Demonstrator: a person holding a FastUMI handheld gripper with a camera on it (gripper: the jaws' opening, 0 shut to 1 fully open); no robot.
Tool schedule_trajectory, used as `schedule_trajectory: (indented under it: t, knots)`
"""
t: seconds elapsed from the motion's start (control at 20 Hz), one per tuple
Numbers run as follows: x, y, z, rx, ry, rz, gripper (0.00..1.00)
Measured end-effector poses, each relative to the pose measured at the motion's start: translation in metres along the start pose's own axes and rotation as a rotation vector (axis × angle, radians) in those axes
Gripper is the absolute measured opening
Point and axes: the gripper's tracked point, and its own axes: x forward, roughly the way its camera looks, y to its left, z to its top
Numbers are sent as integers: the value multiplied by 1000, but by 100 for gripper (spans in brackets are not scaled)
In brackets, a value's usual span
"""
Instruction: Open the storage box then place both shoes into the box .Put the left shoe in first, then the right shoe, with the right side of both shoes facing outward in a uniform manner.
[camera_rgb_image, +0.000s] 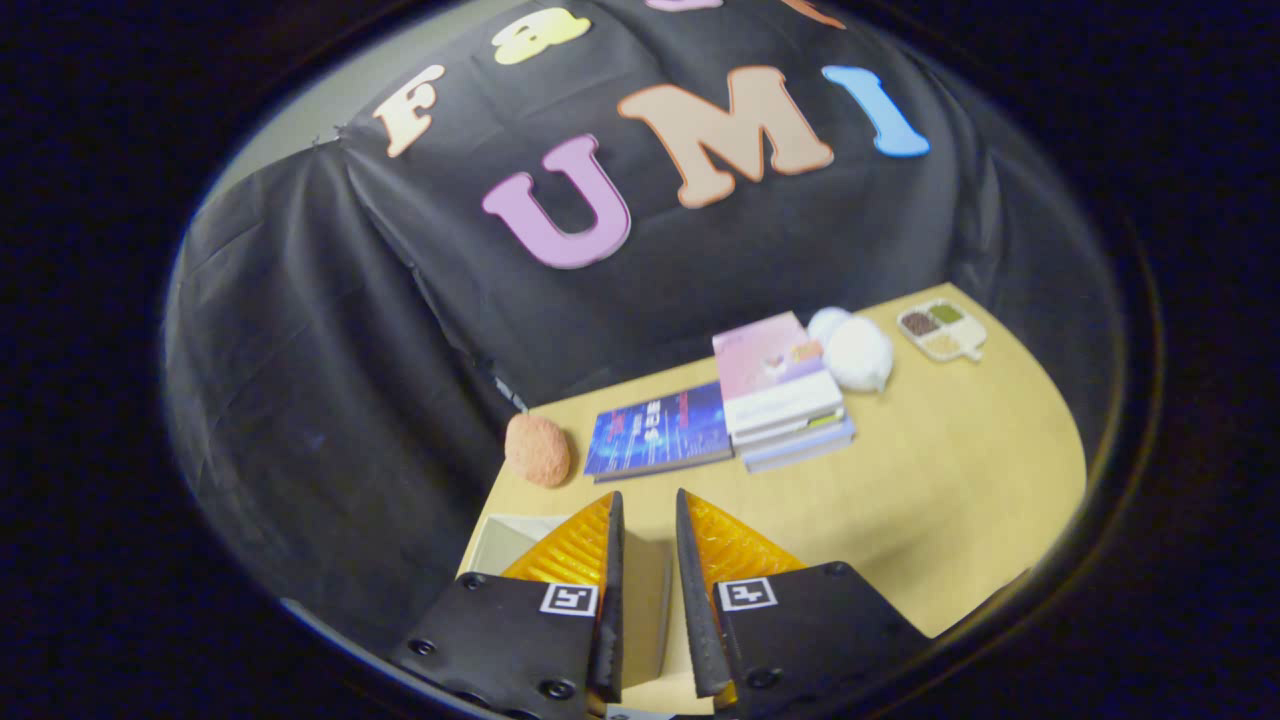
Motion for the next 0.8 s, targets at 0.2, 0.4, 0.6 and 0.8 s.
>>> schedule_trajectory:
  t: [0.2,0.4,0.6,0.8]
  knots:
    - [-49,11,77,-121,-209,-28,29]
    - [-95,28,138,-232,-363,-47,29]
    - [-142,47,177,-293,-454,-42,29]
    - [-168,59,195,-321,-524,-31,29]
